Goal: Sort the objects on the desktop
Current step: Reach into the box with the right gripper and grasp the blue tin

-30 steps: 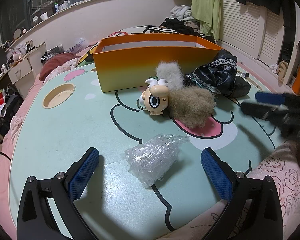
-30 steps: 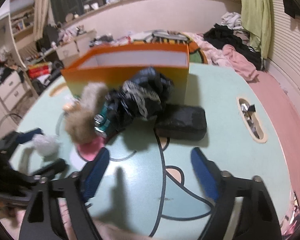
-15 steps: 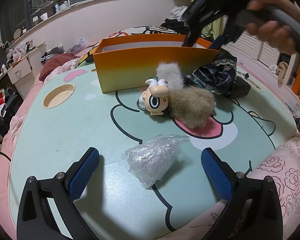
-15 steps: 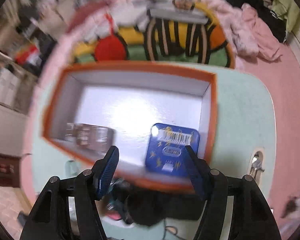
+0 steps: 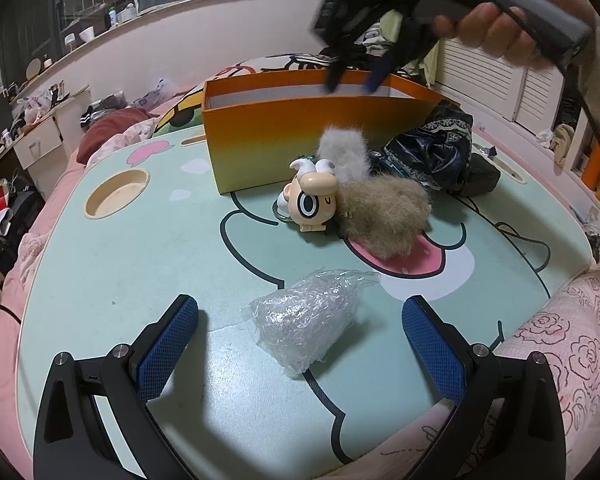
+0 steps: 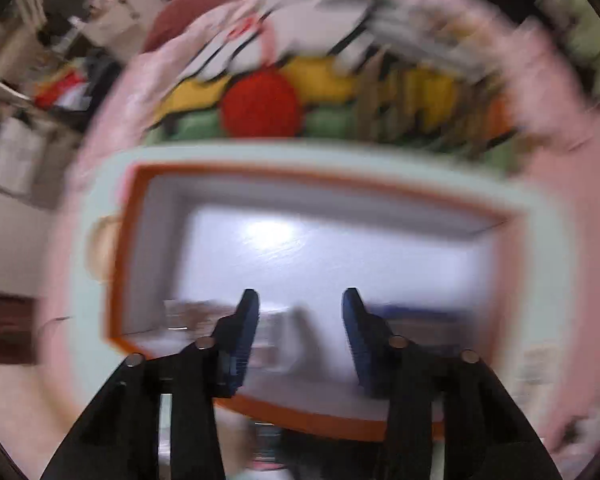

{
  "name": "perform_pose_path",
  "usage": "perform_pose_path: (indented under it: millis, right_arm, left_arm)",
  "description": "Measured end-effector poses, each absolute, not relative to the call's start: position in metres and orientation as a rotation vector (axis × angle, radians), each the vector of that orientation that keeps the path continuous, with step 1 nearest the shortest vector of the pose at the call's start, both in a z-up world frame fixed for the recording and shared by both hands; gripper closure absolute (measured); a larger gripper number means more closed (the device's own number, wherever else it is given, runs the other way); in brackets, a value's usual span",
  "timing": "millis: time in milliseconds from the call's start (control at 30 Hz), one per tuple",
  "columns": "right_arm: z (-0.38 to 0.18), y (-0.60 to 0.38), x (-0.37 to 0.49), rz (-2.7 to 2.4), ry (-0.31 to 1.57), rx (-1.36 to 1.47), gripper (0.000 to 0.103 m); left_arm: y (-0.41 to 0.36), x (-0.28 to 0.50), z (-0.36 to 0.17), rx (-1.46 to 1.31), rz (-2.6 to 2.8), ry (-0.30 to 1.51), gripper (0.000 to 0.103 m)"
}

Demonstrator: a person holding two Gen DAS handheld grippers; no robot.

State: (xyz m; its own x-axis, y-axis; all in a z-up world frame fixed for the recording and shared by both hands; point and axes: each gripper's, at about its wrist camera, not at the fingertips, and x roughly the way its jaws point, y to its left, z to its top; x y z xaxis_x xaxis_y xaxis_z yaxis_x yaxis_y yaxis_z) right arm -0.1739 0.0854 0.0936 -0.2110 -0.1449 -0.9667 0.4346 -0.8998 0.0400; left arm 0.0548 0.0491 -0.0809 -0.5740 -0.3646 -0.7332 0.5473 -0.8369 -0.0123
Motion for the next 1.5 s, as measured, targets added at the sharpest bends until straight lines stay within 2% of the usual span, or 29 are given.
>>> perform_pose_path:
  millis: [100,233,267,300,367,433,500,567,633,667,767,833,900,933,967,1000,1033,1067,1133,1233,1267,1300,1333,1367,1433,1500]
  right_arm:
    - [0.089,0.098,-0.183,-2.122,0.386,1.834,0.056]
    - [0.051,0.102,-0.194,-2.037,0.500,2.033,0.056]
    - [0.047,0.106,-0.198,-2.006,0.448,2.053,0.037]
    - [0.041,0.107,-0.201,-2.007,0.435,2.042,0.022]
    - [0.026,0.110,-0.201,-2.053,0.509,2.062,0.015]
    - [0.020,0.108,-0.195,-2.075,0.542,2.063,0.015]
    - [0.024,0.107,-0.190,-2.084,0.469,2.022,0.015]
    - [0.036,0.102,-0.187,-2.008,0.263,1.923,0.017]
    - [0.041,0.102,-0.183,-1.918,0.077,1.864,0.023]
    - [0.043,0.103,-0.182,-1.908,0.049,1.855,0.033]
    - [0.054,0.104,-0.172,-1.993,0.168,1.773,0.033]
    - [0.064,0.097,-0.158,-1.982,0.312,1.724,0.032]
    - [0.057,0.098,-0.152,-1.968,0.410,1.742,0.022]
    - [0.048,0.102,-0.151,-1.959,0.431,1.779,0.022]
    - [0.036,0.102,-0.148,-1.947,0.431,1.846,0.022]
    - [0.022,0.107,-0.149,-1.932,0.414,1.909,0.014]
    - [0.013,0.116,-0.150,-1.908,0.261,1.914,0.013]
    - [0.009,0.119,-0.150,-1.876,0.181,1.901,0.014]
    - [0.013,0.125,-0.147,-1.905,0.129,1.831,0.024]
    - [0.017,0.146,-0.151,-1.892,-0.089,1.786,0.065]
    - [0.019,0.152,-0.154,-1.890,-0.132,1.771,0.092]
    - [0.020,0.160,-0.154,-1.897,-0.165,1.764,0.101]
    - [0.021,0.168,-0.152,-1.969,-0.122,1.764,0.101]
    - [0.022,0.170,-0.150,-2.004,-0.093,1.750,0.100]
    - [0.024,0.171,-0.142,-2.009,-0.087,1.747,0.084]
    - [0.029,0.166,-0.150,-1.997,-0.091,1.720,0.043]
  left_arm:
    - [0.049,0.055,-0.081,1.034,-2.380,0.325,0.001]
    - [0.049,0.055,-0.082,1.032,-2.378,0.327,0.001]
    - [0.049,0.055,-0.082,1.033,-2.377,0.326,0.001]
    - [0.049,0.055,-0.081,1.029,-2.378,0.321,0.001]
    - [0.050,0.053,-0.081,1.024,-2.378,0.309,0.001]
    - [0.049,0.054,-0.082,1.022,-2.378,0.305,0.001]
    - [0.047,0.055,-0.084,1.019,-2.379,0.318,0.001]
    - [0.046,0.054,-0.084,1.018,-2.380,0.319,0.001]
    - [0.047,0.055,-0.084,1.016,-2.379,0.321,0.001]
    - [0.047,0.055,-0.084,1.016,-2.379,0.323,0.001]
    - [0.047,0.054,-0.084,1.014,-2.378,0.323,0.001]
    - [0.047,0.054,-0.084,1.013,-2.376,0.325,0.001]
    - [0.047,0.055,-0.084,1.013,-2.374,0.326,0.001]
    - [0.047,0.055,-0.084,1.012,-2.374,0.326,0.001]
    - [0.047,0.054,-0.084,1.012,-2.373,0.326,0.001]
    - [0.047,0.055,-0.084,1.012,-2.373,0.326,0.001]
    - [0.047,0.055,-0.084,1.014,-2.372,0.328,0.001]
    - [0.046,0.055,-0.084,1.013,-2.372,0.328,0.001]
    - [0.047,0.056,-0.084,1.012,-2.372,0.328,0.001]
    - [0.047,0.056,-0.084,1.011,-2.372,0.330,0.001]
    - [0.048,0.056,-0.084,1.010,-2.372,0.330,0.001]
    - [0.048,0.055,-0.084,1.010,-2.371,0.330,0.001]
    - [0.047,0.055,-0.084,1.010,-2.370,0.331,0.001]
    - [0.047,0.055,-0.084,1.010,-2.370,0.332,0.001]
    - [0.048,0.055,-0.084,1.009,-2.369,0.331,0.001]
    - [0.048,0.054,-0.084,1.008,-2.366,0.332,0.001]
